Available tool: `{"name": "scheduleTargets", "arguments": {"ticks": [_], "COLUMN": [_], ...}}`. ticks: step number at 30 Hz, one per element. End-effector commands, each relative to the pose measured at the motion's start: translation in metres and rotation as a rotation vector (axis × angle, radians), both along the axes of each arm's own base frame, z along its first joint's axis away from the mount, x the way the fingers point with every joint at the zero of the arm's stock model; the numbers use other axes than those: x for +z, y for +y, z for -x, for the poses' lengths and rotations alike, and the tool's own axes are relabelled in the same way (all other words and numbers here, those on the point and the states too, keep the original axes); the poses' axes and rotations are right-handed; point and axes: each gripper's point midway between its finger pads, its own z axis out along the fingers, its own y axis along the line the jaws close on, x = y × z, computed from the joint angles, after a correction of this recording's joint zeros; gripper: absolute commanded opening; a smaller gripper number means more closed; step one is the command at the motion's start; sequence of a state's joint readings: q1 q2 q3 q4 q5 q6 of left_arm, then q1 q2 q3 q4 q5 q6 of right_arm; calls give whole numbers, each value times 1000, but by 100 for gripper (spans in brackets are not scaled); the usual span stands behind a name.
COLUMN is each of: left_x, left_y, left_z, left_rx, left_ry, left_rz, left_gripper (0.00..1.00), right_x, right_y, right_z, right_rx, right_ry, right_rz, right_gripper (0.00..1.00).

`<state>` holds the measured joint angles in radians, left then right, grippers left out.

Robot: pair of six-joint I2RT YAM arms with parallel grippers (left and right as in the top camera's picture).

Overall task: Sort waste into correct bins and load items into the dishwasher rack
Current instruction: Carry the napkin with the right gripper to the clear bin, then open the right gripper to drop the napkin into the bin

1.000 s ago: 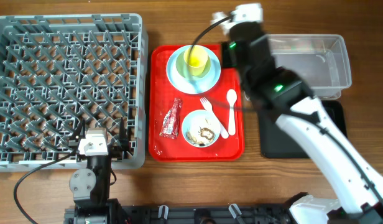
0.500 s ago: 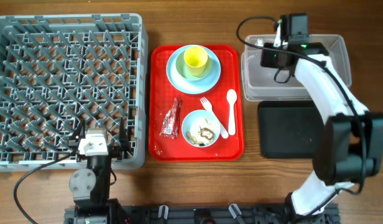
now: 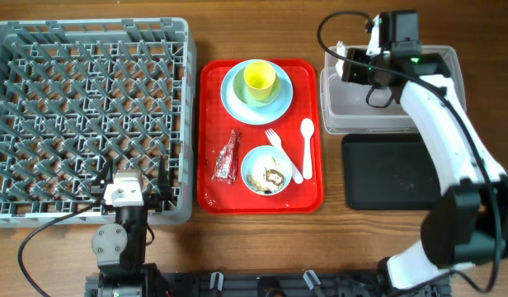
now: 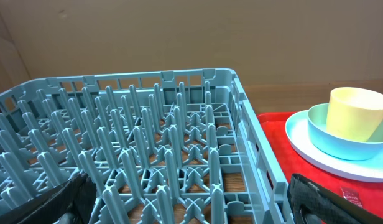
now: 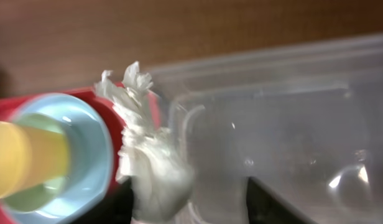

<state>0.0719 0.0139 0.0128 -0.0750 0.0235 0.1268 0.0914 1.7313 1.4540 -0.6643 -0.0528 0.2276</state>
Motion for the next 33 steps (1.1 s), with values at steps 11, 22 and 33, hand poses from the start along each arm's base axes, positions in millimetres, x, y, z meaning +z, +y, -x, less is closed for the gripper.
{"name": "scheduleTargets", "arguments": {"ticks": [11,22,33], "left_x": [-2,-2,-2], "left_y": [0,0,0], "left_z": [0,0,0], "left_rx": [1,1,1], "left_ry": [2,2,2], "left_rz": [-13,-13,-13], "left_gripper": [100,100,100], "right_x": [-29,-31,-31], "right_y": [-27,-48,-57], "right_z": [7,10,10], "right_rx": [-134,-173,-152], "right_ry": [114,129,129], "right_rz": [90,89,116], "right_gripper": [64,4,100]}}
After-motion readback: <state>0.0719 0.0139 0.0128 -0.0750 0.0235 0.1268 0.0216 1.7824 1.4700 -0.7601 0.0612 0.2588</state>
